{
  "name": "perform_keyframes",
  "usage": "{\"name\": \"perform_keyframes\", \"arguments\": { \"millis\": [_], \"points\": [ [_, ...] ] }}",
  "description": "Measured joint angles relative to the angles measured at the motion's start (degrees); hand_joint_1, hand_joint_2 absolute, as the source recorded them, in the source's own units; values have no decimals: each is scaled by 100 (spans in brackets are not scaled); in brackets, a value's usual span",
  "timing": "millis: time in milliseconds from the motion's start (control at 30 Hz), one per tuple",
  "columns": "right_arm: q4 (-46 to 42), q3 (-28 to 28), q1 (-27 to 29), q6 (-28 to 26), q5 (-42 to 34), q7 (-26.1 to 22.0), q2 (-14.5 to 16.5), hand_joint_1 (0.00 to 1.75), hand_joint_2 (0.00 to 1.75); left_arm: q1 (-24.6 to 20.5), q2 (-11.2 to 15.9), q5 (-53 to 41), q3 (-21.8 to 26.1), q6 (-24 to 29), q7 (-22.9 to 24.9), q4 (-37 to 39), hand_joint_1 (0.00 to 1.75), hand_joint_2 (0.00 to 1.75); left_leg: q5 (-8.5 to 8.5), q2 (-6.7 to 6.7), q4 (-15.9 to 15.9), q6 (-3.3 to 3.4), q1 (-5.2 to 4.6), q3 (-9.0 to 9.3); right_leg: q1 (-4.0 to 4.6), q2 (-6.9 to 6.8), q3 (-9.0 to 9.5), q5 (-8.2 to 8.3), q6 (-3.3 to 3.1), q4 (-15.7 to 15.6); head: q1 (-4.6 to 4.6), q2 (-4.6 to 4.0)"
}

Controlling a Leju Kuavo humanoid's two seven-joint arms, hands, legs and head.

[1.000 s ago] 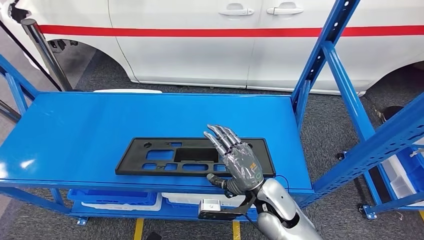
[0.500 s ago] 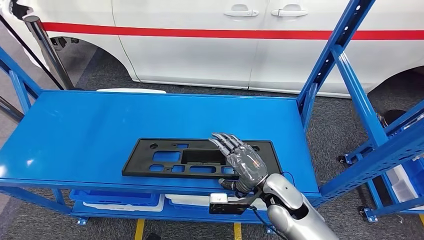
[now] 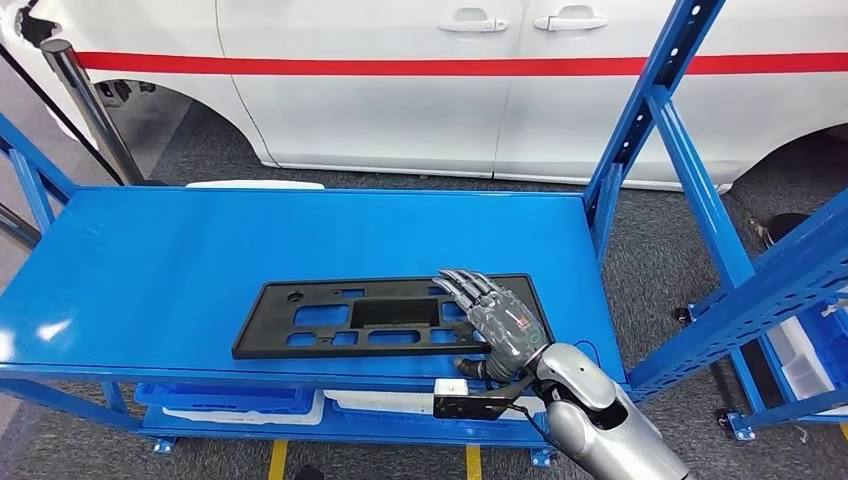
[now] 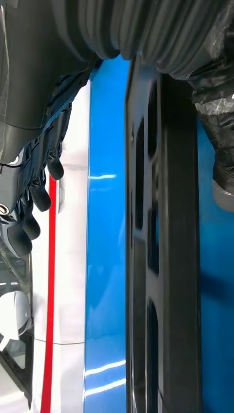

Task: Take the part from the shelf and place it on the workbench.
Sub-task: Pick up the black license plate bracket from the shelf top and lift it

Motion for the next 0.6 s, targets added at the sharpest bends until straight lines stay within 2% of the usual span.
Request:
{"name": "perform_keyframes", "arguments": {
  "millis": [100,167,200,267,300,333,367,400,433,467,500,533,600],
  "points": [
    [36,-1,-17,69,-11,10,-11,0,175,7,0,2,0,0,-1,0,0,0,14,-5,-123,79,-13,43,8,4,-14,8,88,-12,-1,0],
    [66,-5,-37,100,-18,28,-44,0,175,14,-1,6,0,-2,-3,0,0,0,49,2,-180,152,7,70,-7,3,-76,-107,147,134,2,0],
    [88,-8,-52,100,-8,42,-63,0,175,10,-2,9,-1,-3,-4,0,0,0,62,8,-204,182,18,81,-17,1,-187,-252,176,374,3,0],
    [155,-15,-69,69,40,80,-84,0,175,2,-2,10,-2,-8,-4,0,0,0,60,15,-207,212,14,81,-30,-1,-541,-604,223,1124,4,0],
    [206,-25,-66,38,74,98,-86,0,175,1,-2,8,-2,-10,-4,0,0,0,56,16,-205,216,12,81,-35,-2,-707,-715,241,1456,4,0],
    [267,-43,-60,-5,109,117,-86,0,175,2,-3,4,-2,-13,-3,0,0,0,53,14,-201,218,12,83,-39,-3,-795,-717,251,1614,4,0],
    [330,-66,-55,-62,152,132,-86,0,175,3,-4,2,-2,-14,-2,0,0,0,47,10,-196,215,12,89,-43,-4,-778,-611,253,1555,4,0],
    [390,-94,-55,-135,215,147,-86,0,175,3,-5,-1,-3,-15,-1,0,0,0,36,5,-187,207,13,98,-46,-6,-647,-415,247,1268,4,0],
    [445,-123,-58,-229,309,171,-86,0,175,4,-7,-2,-4,-15,2,0,0,0,18,0,-172,193,13,106,-48,-9,-457,-204,232,851,5,0],
    [494,-148,-65,-335,428,209,-83,0,175,3,-11,-3,-5,-15,5,0,0,0,-4,-3,-147,171,1,105,-37,-11,-272,-61,212,465,5,0],
    [541,-170,-71,-448,572,260,-79,0,175,1,-15,-5,-8,-15,9,0,0,0,-20,-4,-130,146,-10,99,-27,-11,-139,19,185,189,3,0],
    [588,-188,-75,-563,736,325,-75,0,175,0,-19,-8,-10,-13,14,0,0,0,-30,-5,-118,119,-21,92,-14,-9,-78,29,160,53,2,0],
    [675,-212,-75,-769,1090,472,-69,0,175,-4,-21,-15,-14,-8,20,0,0,0,-32,-5,-126,71,-31,92,-7,1,-67,15,102,34,0,0]
  ]
}}
